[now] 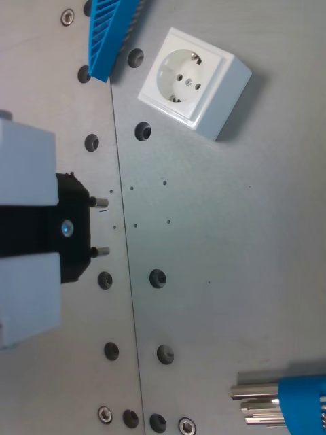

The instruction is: Move above the white socket

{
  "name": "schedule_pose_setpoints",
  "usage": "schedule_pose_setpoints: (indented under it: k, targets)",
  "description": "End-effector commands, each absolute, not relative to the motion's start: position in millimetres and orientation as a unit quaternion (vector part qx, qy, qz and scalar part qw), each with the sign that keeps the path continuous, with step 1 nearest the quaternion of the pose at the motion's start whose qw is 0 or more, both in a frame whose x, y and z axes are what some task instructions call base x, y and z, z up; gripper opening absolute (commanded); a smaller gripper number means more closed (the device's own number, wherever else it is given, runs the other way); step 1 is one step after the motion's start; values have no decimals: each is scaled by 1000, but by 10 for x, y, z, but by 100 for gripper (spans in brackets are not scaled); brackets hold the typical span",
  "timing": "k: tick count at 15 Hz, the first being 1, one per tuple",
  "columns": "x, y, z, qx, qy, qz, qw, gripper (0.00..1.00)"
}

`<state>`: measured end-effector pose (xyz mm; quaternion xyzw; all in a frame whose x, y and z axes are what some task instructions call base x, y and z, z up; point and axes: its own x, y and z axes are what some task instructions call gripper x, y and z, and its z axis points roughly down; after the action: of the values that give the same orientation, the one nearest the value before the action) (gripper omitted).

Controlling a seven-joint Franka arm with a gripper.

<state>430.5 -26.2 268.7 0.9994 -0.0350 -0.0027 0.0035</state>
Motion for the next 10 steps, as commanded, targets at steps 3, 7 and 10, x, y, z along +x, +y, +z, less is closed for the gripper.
schedule_pose_setpoints:
  k: [3,7,10]
  targets:
    - [4305,-262,2689,999,-35,-2,3,0]
    - [4304,-258,2683,1000,-28,-1,3,0]
    - [4301,-247,2668,1000,-14,-1,3,0]
